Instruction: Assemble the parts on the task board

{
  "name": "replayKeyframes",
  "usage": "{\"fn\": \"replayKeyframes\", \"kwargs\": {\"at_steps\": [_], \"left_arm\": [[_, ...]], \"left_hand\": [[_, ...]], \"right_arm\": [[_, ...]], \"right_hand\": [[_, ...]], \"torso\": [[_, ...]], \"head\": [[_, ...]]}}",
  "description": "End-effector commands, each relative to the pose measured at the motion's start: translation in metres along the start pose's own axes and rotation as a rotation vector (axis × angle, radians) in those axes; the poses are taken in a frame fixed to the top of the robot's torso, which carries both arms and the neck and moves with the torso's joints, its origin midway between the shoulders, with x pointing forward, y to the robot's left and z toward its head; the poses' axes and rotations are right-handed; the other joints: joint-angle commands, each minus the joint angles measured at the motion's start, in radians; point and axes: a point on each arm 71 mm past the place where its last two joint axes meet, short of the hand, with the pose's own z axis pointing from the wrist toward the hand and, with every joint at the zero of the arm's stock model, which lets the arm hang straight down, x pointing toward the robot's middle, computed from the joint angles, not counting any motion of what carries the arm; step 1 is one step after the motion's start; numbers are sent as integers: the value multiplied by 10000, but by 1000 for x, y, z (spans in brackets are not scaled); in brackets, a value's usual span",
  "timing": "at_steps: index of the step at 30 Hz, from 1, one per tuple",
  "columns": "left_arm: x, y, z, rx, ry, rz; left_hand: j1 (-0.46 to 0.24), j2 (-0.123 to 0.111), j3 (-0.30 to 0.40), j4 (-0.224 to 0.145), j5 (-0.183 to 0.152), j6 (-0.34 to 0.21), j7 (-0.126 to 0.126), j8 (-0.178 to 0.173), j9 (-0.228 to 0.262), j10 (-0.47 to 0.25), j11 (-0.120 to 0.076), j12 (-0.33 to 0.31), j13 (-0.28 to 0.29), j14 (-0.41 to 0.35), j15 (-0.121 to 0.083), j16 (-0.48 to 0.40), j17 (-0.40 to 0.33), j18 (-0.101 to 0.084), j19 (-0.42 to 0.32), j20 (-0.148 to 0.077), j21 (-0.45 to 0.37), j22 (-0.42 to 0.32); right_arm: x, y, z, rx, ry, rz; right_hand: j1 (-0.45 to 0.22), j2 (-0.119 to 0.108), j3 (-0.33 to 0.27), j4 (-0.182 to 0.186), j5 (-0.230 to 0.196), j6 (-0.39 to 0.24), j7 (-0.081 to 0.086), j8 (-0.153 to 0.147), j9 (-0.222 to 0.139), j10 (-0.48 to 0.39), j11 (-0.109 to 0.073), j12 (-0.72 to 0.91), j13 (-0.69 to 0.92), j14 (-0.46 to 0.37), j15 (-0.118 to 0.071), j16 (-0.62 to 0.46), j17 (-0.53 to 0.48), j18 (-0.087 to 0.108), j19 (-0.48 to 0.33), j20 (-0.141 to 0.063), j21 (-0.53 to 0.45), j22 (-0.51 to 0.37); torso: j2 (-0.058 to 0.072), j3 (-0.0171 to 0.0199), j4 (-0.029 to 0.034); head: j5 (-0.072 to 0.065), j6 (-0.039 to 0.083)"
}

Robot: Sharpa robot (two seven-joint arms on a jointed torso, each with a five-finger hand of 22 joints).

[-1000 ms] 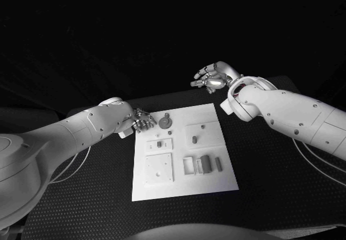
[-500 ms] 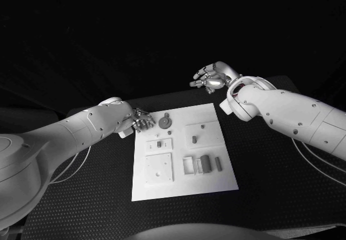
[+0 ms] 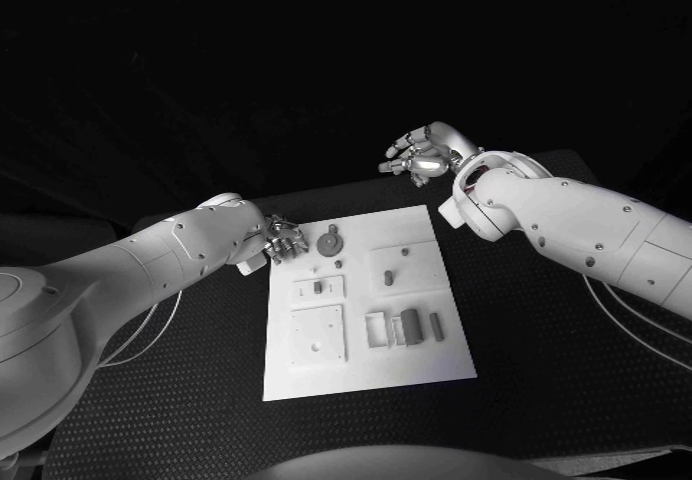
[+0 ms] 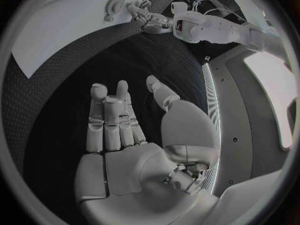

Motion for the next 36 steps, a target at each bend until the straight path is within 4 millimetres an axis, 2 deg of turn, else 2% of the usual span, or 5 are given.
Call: {"fn": "replayKeyframes", "kwargs": {"at_steps": [1,14,26,29,36], "left_arm": [[0,0,0,86,81,-93],[-5,11,-4,141,-123,-412],[-1,22,-27,137,345,-995],[2,24,-34,177,429,-1053],[14,24,-46,360,751,-1154]], "left_hand": [[186,43,79,-4,-4,113,-7,39,42,92,-14,32,-7,44,-31,62,-18,92,33,-16,-24,20],[497,-48,382,-1,137,370,-126,125,156,359,-137,148,6,250,-162,317,-125,37,155,-109,9,125],[358,-236,472,-4,1394,734,-282,211,363,749,-319,309,33,533,-355,720,-309,-29,509,-324,157,366],[346,-243,474,-3,1460,750,-289,213,375,763,-326,314,34,543,-362,741,-319,-32,524,-334,162,380],[237,-334,481,-5,2026,919,-365,250,483,932,-407,393,68,648,-446,963,-359,-49,680,-423,233,505]], "right_arm": [[1,0,0,-38,123,4],[-2,-2,-1,12,72,-23],[-7,-9,-3,153,-8,-77],[-9,-11,-2,208,-36,-86],[-10,-14,-2,283,-76,-93]], "right_hand": [[-61,76,-46,53,19,10,83,-12,18,87,10,-35,-15,-54,-6,-13,-8,223,-21,-79,-36,190],[-97,72,-53,78,18,7,83,-15,19,95,10,-39,-15,-54,-6,-13,-9,223,-22,-77,-38,190],[-106,67,-53,87,19,5,82,-17,20,98,9,-43,-15,-54,-7,-13,-10,223,-22,-79,-39,190],[-107,66,-52,88,20,6,82,-17,20,99,9,-43,-15,-54,-7,-12,-10,223,-22,-79,-39,190],[-126,75,-51,106,20,7,81,-18,21,102,9,-46,-15,-54,-7,-12,-10,223,-21,-79,-39,189]], "torso": [[-5,-5,-1],[-14,-17,16],[-16,-36,38],[-23,-44,60],[-24,-56,83]], "head": [[-2,-7],[7,-26],[85,-44],[101,-62],[103,-101]]}}
